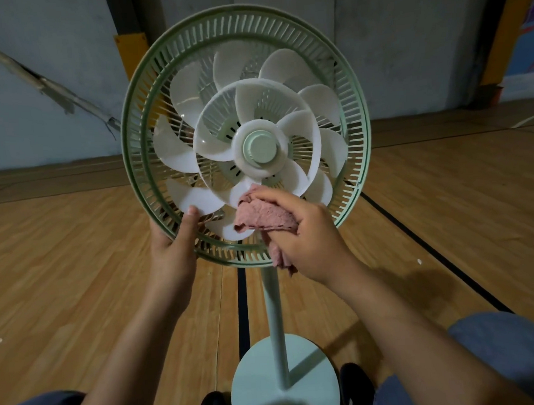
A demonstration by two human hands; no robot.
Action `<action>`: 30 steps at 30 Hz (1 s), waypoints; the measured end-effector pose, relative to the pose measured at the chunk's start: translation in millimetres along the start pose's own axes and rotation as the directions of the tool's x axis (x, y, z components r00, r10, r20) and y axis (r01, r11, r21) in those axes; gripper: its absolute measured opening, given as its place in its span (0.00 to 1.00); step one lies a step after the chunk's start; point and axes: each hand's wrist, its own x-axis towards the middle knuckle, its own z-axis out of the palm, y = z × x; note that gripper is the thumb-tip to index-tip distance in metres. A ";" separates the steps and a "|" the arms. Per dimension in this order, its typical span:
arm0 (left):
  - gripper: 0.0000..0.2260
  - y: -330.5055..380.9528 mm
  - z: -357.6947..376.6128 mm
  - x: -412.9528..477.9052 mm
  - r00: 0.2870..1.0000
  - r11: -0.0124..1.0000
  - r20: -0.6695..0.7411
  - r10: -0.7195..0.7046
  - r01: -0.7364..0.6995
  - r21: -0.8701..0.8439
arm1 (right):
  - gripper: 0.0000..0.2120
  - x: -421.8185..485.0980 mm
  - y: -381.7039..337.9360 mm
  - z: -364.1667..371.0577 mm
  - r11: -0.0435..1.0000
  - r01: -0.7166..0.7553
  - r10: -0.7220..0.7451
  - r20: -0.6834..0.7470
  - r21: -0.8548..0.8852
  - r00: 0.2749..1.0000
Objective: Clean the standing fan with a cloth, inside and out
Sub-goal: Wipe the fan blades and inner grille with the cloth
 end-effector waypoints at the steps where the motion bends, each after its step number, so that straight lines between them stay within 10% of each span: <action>1: 0.21 0.9 0.2 -0.6 1.000 1.000 -0.011 0.001 -0.001 0.004 | 0.27 0.8 -0.5 -5.6 1.000 0.011 -0.011 -0.015 0.016 1.000; 16: 0.18 1.1 8.5 -5.6 0.989 0.989 -0.057 0.133 -0.130 0.066 | 0.33 12.9 -3.6 -41.7 0.752 -0.006 -0.048 -0.064 -0.659 0.997; 22: 0.22 0.0 13.7 -7.5 0.984 0.987 -0.081 0.157 -0.155 0.039 | 0.19 18.5 -7.6 -25.7 0.915 -0.276 0.284 -0.017 -0.294 0.959; 30: 0.24 -1.9 19.7 -13.4 0.983 0.988 -0.110 0.146 -0.141 0.055 | 0.10 27.9 -19.0 -10.8 0.807 -0.510 0.478 0.177 0.297 0.860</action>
